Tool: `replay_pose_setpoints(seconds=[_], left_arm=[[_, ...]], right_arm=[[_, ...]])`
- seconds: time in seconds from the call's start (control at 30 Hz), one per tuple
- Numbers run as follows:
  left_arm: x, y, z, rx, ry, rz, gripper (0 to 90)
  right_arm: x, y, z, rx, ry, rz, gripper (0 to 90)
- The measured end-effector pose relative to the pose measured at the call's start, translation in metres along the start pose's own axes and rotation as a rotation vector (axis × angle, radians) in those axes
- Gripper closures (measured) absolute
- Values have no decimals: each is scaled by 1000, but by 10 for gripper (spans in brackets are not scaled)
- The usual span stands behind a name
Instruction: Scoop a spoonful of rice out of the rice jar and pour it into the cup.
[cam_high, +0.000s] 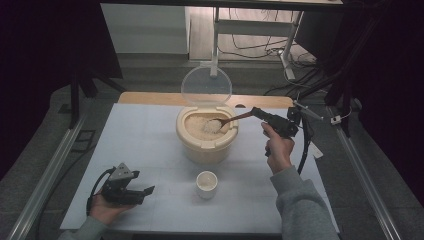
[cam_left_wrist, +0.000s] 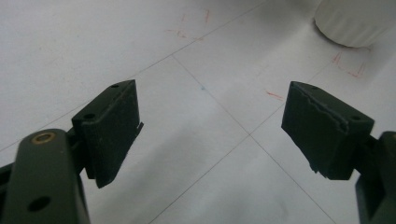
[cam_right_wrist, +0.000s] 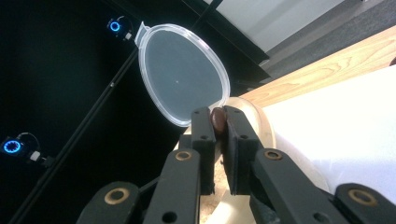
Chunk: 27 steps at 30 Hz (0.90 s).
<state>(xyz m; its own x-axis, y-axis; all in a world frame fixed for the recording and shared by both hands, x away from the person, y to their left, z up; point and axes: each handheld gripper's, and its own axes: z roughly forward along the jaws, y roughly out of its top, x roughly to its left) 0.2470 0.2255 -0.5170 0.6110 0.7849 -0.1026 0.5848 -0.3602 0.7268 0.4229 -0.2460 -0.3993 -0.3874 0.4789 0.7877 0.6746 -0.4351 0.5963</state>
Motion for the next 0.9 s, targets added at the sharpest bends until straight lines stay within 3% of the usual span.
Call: replay_pose_setpoints(seconds=[0.27,0.9], left_arm=[[0,0,0,-2,0,2,194],[0,0,0,-1,0,0,194]], right_arm=[[-1,2,-1,-5,10,27,830],[7,7,-11,-11,41,15,831]])
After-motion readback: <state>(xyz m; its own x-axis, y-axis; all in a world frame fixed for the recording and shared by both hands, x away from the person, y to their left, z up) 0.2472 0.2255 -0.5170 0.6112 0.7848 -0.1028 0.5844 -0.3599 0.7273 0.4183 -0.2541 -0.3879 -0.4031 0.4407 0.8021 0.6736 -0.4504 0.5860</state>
